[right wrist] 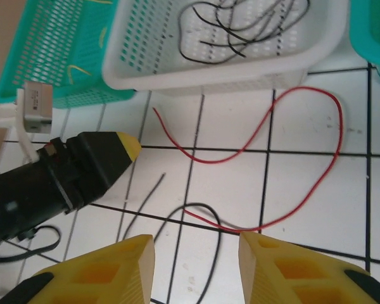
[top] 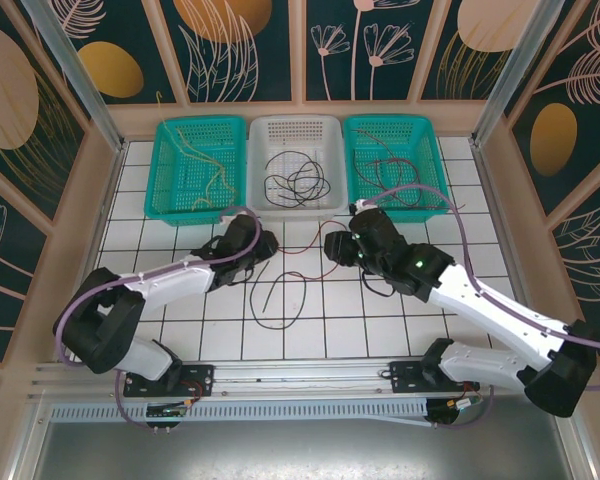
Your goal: Untangle the cables
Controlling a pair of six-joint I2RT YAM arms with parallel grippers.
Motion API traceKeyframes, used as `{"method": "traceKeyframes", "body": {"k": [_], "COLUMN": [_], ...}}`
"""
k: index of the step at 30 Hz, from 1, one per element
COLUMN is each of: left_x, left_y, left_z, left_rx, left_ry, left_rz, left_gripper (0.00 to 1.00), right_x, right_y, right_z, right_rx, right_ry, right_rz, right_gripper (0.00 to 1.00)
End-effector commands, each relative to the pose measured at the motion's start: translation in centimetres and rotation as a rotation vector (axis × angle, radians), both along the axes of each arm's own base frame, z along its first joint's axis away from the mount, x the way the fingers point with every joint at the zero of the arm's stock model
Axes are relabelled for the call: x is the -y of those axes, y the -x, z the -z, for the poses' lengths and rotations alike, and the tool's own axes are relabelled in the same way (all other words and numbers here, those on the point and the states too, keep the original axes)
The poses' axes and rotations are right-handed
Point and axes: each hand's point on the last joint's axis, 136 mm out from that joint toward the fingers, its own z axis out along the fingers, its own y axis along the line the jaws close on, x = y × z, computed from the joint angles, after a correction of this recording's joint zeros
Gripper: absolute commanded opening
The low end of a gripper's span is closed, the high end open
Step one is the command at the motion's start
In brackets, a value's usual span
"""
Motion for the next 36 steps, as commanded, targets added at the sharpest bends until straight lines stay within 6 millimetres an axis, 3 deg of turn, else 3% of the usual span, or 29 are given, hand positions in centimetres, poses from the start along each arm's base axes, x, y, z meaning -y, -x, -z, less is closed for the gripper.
{"method": "traceKeyframes", "body": {"k": [1, 4, 9, 20, 28, 36], "left_x": [3.5, 4.5, 4.1, 4.9, 5.4, 5.8], "left_y": [3.8, 5.6, 5.3, 6.1, 5.2, 4.2], "left_z": [1.8, 3.0, 2.6, 5.0, 5.3, 4.6], "left_rx": [-0.11, -0.176, -0.161, -0.261, -0.251, -0.221], "left_ry": [-0.089, -0.076, -0.112, -0.128, -0.118, -0.101], "left_rz": [0.245, 0.318, 0.323, 0.374, 0.345, 0.311], "left_gripper": [0.41, 0.43, 0.46, 0.45, 0.41, 0.15], "right_x": [1.6, 2.5, 4.4, 3.7, 3.7, 4.0], "right_y": [-0.5, -0.7, -1.4, -0.9, -1.0, -0.8], "right_z": [0.3, 0.0, 1.9, 4.6, 3.8, 3.1], "right_rx": [-0.005, 0.004, -0.069, -0.149, -0.131, -0.12], "right_ry": [0.048, 0.048, 0.074, 0.022, 0.016, 0.017], "right_rz": [0.099, 0.142, 0.222, 0.237, 0.229, 0.227], "right_gripper": [0.41, 0.45, 0.52, 0.49, 0.48, 0.47]}}
